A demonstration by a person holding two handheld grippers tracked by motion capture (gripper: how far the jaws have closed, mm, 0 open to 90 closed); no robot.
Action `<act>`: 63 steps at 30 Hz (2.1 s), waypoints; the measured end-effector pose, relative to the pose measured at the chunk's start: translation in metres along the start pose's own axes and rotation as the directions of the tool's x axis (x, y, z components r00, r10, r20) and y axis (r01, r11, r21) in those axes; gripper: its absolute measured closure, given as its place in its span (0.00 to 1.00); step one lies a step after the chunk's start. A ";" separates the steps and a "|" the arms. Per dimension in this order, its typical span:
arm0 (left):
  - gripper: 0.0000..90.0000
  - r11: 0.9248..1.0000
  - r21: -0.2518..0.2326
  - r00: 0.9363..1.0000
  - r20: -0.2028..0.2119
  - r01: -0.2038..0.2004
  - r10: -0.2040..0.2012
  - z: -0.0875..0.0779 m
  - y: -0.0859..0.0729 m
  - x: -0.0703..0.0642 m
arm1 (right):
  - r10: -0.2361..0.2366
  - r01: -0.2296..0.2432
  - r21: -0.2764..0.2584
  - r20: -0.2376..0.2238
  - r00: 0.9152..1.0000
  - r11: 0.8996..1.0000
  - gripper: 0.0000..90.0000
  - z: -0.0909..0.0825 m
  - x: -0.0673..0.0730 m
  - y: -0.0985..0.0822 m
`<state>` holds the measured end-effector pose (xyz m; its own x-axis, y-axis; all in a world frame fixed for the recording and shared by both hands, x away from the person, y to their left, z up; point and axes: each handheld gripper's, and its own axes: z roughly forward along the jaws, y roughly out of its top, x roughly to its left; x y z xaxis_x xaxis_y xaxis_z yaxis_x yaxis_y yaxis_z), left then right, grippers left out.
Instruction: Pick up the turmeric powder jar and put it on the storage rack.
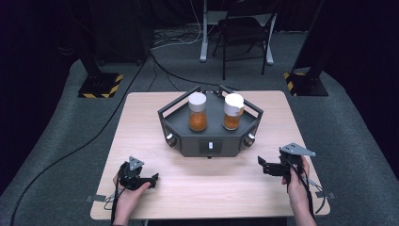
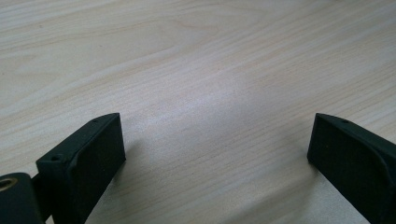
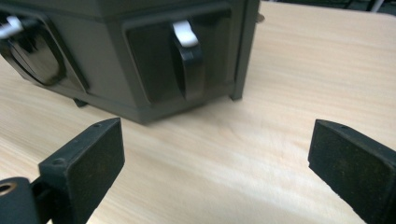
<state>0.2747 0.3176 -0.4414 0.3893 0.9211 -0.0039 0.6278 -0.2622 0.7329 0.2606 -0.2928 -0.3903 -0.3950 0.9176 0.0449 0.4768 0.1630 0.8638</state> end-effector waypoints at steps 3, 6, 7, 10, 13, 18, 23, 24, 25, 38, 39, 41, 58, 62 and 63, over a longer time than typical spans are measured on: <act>0.04 1.000 0.000 1.000 -0.001 0.000 0.000 0.000 0.000 0.000 | 0.021 -0.021 0.001 0.009 1.000 1.000 0.03 0.001 -0.004 -0.013; 0.04 1.000 0.000 1.000 0.000 0.000 0.000 0.000 0.000 0.000 | 0.033 -0.033 0.014 0.026 0.999 0.999 0.03 0.002 -0.005 -0.022; 0.04 1.000 0.000 1.000 0.000 0.000 0.000 0.000 0.000 0.000 | 0.032 -0.033 0.020 0.028 0.999 0.999 0.03 0.003 -0.006 -0.025; 0.04 1.000 0.000 1.000 0.000 0.000 0.000 0.000 0.000 0.000 | 0.040 -0.042 0.040 0.036 0.999 0.998 0.04 0.004 -0.008 -0.031; 0.04 1.000 0.000 1.000 0.000 0.000 0.000 0.000 0.000 0.000 | 0.041 -0.043 0.058 0.038 0.998 0.997 0.04 0.004 -0.010 -0.036; 0.04 1.000 0.000 1.000 0.000 0.000 0.000 0.000 0.000 0.000 | 0.048 -0.052 0.085 0.047 0.998 0.995 0.04 0.007 -0.012 -0.046; 0.04 1.000 0.001 1.000 0.001 0.000 0.000 0.000 0.000 0.000 | 0.061 -0.067 0.120 0.049 0.997 0.990 0.04 0.011 -0.015 -0.053; 0.04 1.000 0.000 1.000 0.001 0.000 0.000 0.000 0.000 0.000 | 0.061 -0.067 0.127 0.051 0.997 0.990 0.04 0.012 -0.014 -0.053; 0.04 1.000 0.001 1.000 0.001 0.000 0.000 0.000 0.000 0.000 | 0.050 -0.057 0.144 0.052 0.997 0.988 0.04 0.014 -0.014 -0.051; 0.03 1.000 0.001 1.000 0.000 0.002 -0.002 0.000 0.000 -0.001 | -0.012 -0.008 0.221 0.089 0.996 0.975 0.00 0.022 -0.002 -0.041; 0.03 1.000 0.001 1.000 0.000 0.002 -0.002 0.000 0.000 -0.001 | -0.014 -0.005 0.221 0.083 0.996 0.975 0.00 0.022 -0.003 -0.041; 0.03 1.000 0.001 1.000 0.000 0.002 -0.002 0.000 0.000 -0.001 | -0.015 -0.003 0.222 0.082 0.997 0.975 0.00 0.022 -0.004 -0.041; 0.03 1.000 0.002 1.000 0.002 -0.001 0.001 0.000 0.000 -0.001 | -0.016 -0.003 0.221 0.081 0.997 0.975 0.00 0.022 -0.004 -0.041; 0.03 1.000 0.002 1.000 0.001 -0.001 0.001 0.000 0.000 -0.001 | -0.015 -0.003 0.221 0.081 0.997 0.975 0.00 0.022 -0.004 -0.041; 0.03 1.000 0.002 1.000 0.001 0.000 0.000 0.000 0.000 -0.001 | -0.015 -0.003 0.221 0.082 0.997 0.975 0.00 0.022 -0.004 -0.041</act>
<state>0.2746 0.3169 -0.4412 0.3904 0.9206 -0.0046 0.6288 -0.2630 0.7317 0.2597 -0.2948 -0.4368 -0.3370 0.9415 -0.0095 0.6397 0.2363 0.7314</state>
